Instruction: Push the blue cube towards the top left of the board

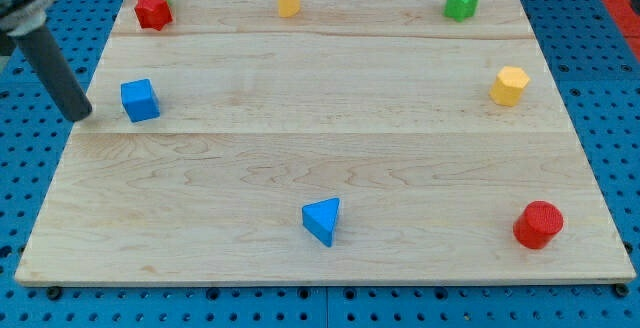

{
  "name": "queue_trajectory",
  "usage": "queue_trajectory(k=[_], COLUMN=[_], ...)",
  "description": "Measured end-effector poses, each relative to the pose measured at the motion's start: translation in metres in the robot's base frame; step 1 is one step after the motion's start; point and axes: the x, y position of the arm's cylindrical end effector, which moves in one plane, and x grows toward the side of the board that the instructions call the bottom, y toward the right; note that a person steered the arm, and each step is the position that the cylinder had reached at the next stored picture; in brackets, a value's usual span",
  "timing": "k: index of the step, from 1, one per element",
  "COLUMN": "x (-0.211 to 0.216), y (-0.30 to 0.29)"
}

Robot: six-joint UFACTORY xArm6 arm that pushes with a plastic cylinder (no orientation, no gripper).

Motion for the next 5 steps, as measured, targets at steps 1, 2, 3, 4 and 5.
queue_trajectory(k=[1, 2, 3, 4, 5], x=[0.015, 0.014, 0.015, 0.017, 0.011], y=[0.062, 0.091, 0.078, 0.05, 0.048])
